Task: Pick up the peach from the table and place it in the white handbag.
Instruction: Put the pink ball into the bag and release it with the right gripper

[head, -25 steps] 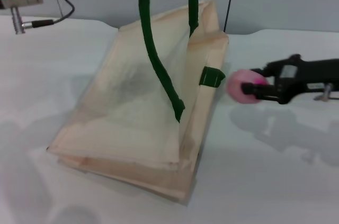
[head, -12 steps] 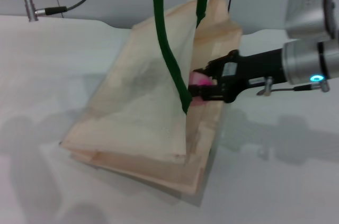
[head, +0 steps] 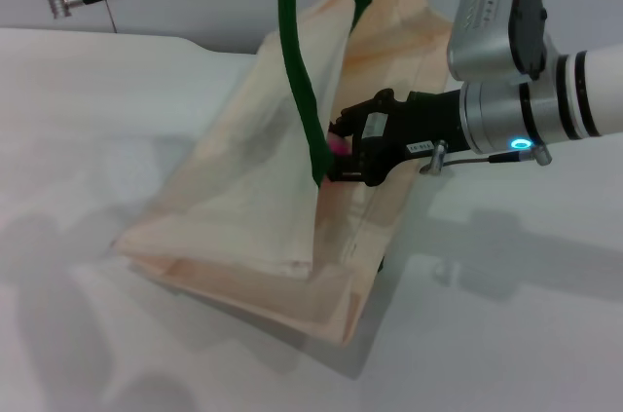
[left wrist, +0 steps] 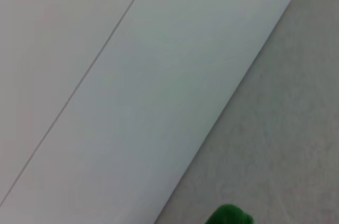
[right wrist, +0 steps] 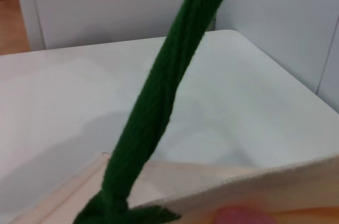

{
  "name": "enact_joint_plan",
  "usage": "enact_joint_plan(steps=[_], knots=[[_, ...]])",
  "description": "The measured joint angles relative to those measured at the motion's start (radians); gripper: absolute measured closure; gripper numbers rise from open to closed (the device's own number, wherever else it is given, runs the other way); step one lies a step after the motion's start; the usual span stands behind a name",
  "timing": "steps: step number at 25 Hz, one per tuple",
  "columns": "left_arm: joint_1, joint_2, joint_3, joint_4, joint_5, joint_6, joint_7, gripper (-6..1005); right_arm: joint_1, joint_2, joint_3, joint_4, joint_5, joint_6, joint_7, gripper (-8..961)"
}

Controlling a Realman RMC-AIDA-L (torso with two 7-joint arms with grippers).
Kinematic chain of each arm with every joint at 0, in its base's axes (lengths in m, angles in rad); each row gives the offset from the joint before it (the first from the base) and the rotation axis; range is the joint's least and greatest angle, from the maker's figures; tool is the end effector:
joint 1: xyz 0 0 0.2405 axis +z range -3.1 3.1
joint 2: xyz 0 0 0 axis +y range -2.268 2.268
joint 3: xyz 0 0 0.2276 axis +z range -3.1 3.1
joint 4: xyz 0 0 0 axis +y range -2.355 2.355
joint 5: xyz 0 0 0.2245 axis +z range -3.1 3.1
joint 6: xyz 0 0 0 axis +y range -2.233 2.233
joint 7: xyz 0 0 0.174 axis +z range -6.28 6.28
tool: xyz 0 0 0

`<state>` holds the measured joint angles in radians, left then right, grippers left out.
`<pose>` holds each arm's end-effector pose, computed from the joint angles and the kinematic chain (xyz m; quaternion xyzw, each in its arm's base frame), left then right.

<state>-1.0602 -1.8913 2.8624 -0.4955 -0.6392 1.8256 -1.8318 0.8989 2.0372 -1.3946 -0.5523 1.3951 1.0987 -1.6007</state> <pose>-0.1163 0.4238 0.0947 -0.8467 -0.3118 -0.4294 0.0386 0.1169 0.4054 -0.0973 -0.9883 0.0764 0.0969 0.0892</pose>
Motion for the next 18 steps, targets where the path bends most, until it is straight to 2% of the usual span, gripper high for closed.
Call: enact_joint_plan(steps=[18], knots=[[0.035, 0.006, 0.000, 0.000, -0.028, -0.005, -0.001, 879, -0.002, -0.007, -0.007, -0.008, 0.008, 0.039, 0.004, 558]])
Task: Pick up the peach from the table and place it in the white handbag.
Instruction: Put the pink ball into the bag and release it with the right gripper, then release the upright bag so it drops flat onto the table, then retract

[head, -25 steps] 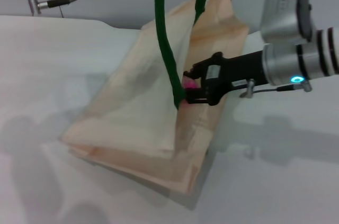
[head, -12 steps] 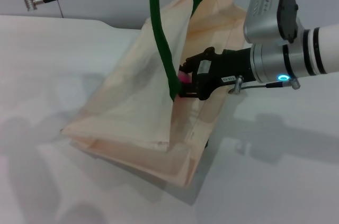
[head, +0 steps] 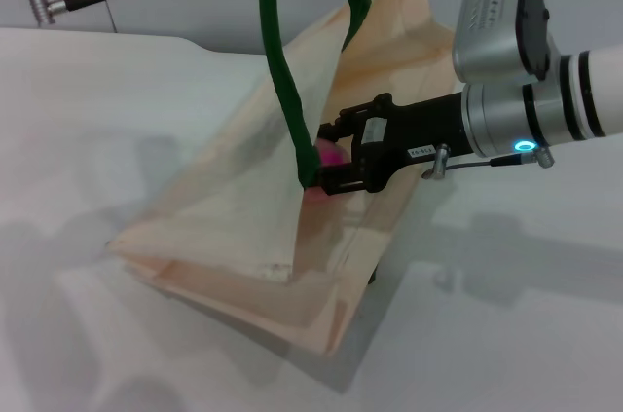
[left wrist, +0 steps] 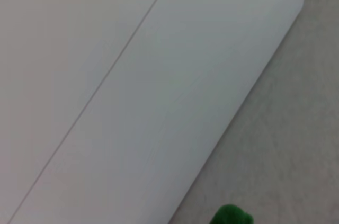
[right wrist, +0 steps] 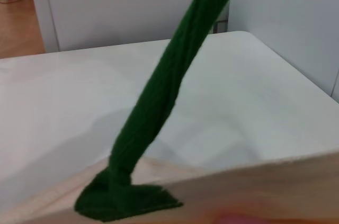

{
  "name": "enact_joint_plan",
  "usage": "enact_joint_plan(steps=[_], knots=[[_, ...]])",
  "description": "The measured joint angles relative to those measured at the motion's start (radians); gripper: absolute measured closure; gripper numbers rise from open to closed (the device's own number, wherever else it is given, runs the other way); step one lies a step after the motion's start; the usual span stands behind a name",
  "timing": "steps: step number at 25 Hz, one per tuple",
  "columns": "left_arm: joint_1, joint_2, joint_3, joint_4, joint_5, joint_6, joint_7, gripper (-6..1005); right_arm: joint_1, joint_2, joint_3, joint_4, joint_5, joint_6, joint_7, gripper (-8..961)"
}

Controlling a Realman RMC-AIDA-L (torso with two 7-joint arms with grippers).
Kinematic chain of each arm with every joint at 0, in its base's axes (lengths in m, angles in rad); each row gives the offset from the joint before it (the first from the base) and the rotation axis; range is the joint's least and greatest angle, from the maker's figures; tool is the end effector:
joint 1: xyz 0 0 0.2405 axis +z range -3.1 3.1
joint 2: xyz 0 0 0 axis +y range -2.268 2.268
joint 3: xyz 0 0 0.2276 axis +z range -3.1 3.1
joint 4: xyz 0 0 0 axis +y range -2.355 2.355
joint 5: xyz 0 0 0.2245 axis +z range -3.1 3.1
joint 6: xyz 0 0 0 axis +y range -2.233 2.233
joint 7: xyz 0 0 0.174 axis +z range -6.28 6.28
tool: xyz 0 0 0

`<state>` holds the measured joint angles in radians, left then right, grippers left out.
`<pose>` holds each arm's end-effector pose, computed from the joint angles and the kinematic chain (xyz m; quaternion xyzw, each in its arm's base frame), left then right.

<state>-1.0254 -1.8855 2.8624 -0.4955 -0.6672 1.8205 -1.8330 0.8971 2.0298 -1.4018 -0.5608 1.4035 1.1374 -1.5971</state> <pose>-0.1292 0.4223 0.1008 -0.8367 -0.3217 -0.4400 0.0534 0.1147 0.4006 -0.0953 -0.9897 0.0728 0.0996 0.0726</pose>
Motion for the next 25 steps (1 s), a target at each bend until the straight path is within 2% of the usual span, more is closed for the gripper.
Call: enact_joint_plan(steps=[1, 8, 12, 18, 25], knots=[[0.003, 0.001, 0.000, 0.000, -0.002, 0.000, 0.000, 880, -0.001, 0.000, 0.000, 0.000, 0.000, 0.000, 0.001, 558], [0.016, 0.003, 0.000, -0.003, -0.004, -0.003, 0.002, 880, -0.016, -0.005, 0.002, -0.037, -0.016, 0.014, 0.048, 278], [0.029, 0.003, 0.000, -0.005, -0.004, -0.009, 0.006, 880, -0.065, -0.012, 0.025, -0.114, -0.062, 0.015, 0.109, 133], [0.043, 0.005, 0.000, 0.000, -0.004, -0.054, 0.002, 879, -0.177, -0.009, 0.162, -0.292, -0.191, 0.010, 0.192, 119], [0.056, 0.003, -0.001, 0.000, -0.004, -0.071, 0.002, 860, -0.236, -0.011, 0.317, -0.323, -0.208, 0.004, 0.200, 118]])
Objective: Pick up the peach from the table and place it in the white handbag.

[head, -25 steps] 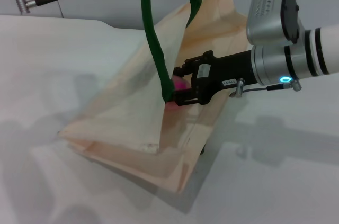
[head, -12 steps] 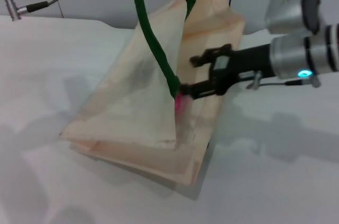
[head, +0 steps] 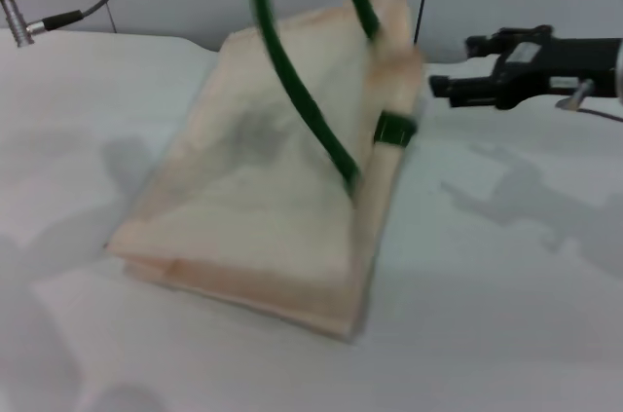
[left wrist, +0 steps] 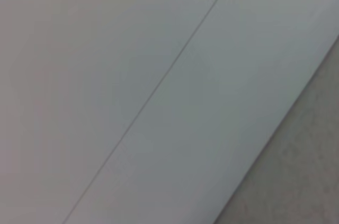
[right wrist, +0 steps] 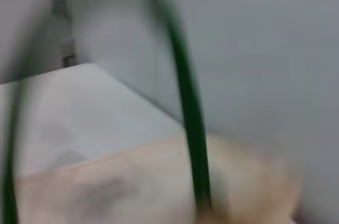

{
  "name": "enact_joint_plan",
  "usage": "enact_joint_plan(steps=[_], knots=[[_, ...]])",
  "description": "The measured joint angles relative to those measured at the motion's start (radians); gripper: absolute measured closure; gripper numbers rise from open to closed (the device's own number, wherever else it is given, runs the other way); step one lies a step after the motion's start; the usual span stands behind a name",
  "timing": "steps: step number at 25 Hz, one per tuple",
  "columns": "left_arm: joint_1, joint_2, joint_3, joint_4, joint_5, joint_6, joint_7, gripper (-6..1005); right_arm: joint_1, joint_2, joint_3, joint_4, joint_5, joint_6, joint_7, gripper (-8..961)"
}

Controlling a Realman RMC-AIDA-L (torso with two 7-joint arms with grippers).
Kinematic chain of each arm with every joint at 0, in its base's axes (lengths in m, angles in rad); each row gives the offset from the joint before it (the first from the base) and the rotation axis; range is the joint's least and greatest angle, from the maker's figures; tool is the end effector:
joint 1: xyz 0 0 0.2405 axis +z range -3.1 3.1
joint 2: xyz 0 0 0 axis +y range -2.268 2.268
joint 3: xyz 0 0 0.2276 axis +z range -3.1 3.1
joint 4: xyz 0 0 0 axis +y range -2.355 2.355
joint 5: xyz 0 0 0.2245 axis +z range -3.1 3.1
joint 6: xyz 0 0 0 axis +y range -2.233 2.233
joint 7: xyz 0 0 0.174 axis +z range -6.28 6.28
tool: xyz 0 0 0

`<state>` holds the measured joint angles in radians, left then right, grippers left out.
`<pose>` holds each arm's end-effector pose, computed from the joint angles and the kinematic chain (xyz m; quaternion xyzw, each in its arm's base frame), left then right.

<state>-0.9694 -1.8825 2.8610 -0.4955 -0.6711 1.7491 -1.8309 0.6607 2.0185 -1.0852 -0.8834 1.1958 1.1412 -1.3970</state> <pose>-0.1592 0.4255 0.1033 -0.8201 -0.3572 -0.4357 0.0998 0.1675 0.4331 0.0048 -0.9451 0.1833 0.1349 0.2344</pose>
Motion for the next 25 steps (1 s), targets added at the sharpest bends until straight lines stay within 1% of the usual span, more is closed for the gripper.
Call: enact_joint_plan(steps=[2, 9, 14, 18, 20, 22, 25], knots=[[0.006, -0.002, 0.000, 0.000, 0.000, -0.013, 0.003, 841, -0.011, 0.000, 0.025, -0.001, 0.000, -0.011, -0.003, 118], [0.030, -0.013, 0.000, 0.000, -0.011, -0.055, 0.028, 571, -0.049, 0.004, 0.056, -0.014, 0.012, -0.067, -0.008, 119], [0.083, -0.048, 0.000, 0.000, -0.126, -0.089, 0.166, 397, -0.072, 0.009, 0.057, -0.005, 0.063, -0.135, -0.038, 119], [0.139, -0.079, 0.000, -0.001, -0.239, -0.132, 0.284, 391, -0.106, 0.011, 0.057, 0.038, 0.227, -0.192, -0.162, 119], [0.163, -0.090, 0.000, -0.001, -0.279, -0.163, 0.325, 388, -0.114, 0.012, 0.058, 0.090, 0.335, -0.229, -0.246, 119], [0.187, -0.106, -0.003, -0.001, -0.327, -0.215, 0.385, 385, -0.115, 0.012, 0.059, 0.144, 0.426, -0.265, -0.329, 118], [0.219, -0.136, -0.004, 0.002, -0.399, -0.294, 0.482, 386, -0.116, 0.012, 0.060, 0.221, 0.549, -0.325, -0.444, 118]])
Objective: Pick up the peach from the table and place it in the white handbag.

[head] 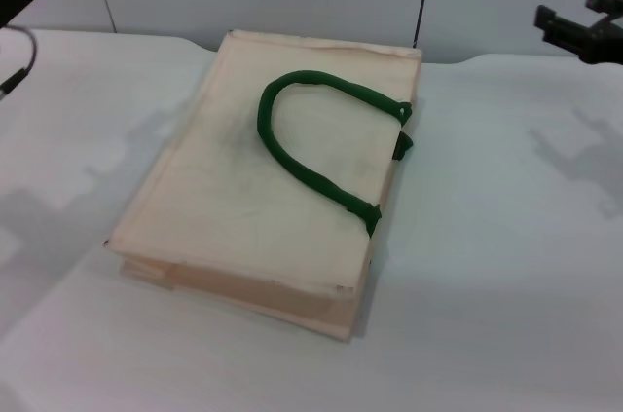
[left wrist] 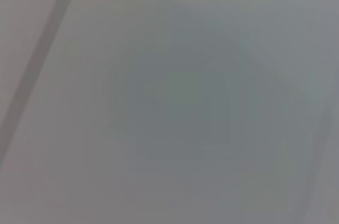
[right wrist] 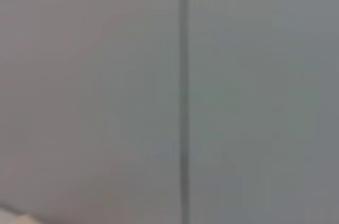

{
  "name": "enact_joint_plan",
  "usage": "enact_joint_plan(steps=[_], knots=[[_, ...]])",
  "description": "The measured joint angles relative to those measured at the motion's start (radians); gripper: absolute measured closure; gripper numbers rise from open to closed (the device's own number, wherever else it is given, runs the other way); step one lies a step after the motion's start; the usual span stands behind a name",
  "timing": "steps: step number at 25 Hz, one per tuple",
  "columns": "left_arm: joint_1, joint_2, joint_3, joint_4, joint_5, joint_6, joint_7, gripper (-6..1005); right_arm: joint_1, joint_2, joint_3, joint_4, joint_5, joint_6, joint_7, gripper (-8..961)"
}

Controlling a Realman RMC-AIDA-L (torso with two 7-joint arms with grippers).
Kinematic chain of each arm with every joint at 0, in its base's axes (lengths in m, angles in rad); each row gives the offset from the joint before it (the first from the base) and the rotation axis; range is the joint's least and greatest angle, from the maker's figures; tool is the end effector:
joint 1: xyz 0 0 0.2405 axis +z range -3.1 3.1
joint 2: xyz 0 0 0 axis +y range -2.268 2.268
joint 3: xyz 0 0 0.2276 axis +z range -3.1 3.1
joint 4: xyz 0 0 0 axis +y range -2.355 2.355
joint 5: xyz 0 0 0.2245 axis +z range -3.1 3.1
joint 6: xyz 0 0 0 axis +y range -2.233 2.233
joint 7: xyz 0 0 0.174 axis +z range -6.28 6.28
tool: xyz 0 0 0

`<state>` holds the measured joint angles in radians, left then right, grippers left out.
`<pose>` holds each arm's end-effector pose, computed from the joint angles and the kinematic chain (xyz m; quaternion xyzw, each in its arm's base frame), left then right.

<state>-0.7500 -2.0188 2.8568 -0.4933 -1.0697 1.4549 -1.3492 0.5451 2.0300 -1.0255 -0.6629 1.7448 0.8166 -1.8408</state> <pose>-0.2536 0.4187 0.1069 -0.7243 -0.3068 -0.4801 0.3882 0.2412 0.4508 0.0362 -0.8324 0.2519 0.2491 0.4261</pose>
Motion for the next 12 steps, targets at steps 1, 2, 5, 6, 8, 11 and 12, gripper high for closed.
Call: enact_joint_plan(steps=[1, 2, 5, 6, 8, 11, 12], knots=[[0.014, -0.008, 0.000, 0.010, -0.022, -0.021, 0.040, 386, 0.000, 0.001, 0.001, 0.031, 0.059, -0.017, -0.050, 118], [0.023, -0.010, -0.002, 0.025, -0.039, -0.035, 0.073, 386, 0.000, 0.001, 0.004, 0.055, 0.105, -0.026, -0.096, 118], [0.054, -0.009, -0.004, 0.091, -0.086, -0.083, 0.180, 387, 0.000, 0.001, 0.008, 0.149, 0.298, -0.027, -0.276, 118], [0.063, -0.009, -0.004, 0.110, -0.103, -0.099, 0.216, 387, 0.000, 0.001, 0.009, 0.178, 0.362, -0.025, -0.327, 119], [0.082, -0.011, -0.004, 0.141, -0.139, -0.124, 0.285, 388, -0.001, 0.002, 0.010, 0.236, 0.482, -0.016, -0.434, 121], [0.111, -0.012, -0.005, 0.195, -0.201, -0.165, 0.384, 392, -0.001, 0.003, 0.010, 0.331, 0.665, 0.030, -0.586, 123], [0.118, -0.012, -0.005, 0.209, -0.221, -0.176, 0.413, 394, -0.001, 0.004, 0.010, 0.361, 0.721, 0.051, -0.633, 124]])
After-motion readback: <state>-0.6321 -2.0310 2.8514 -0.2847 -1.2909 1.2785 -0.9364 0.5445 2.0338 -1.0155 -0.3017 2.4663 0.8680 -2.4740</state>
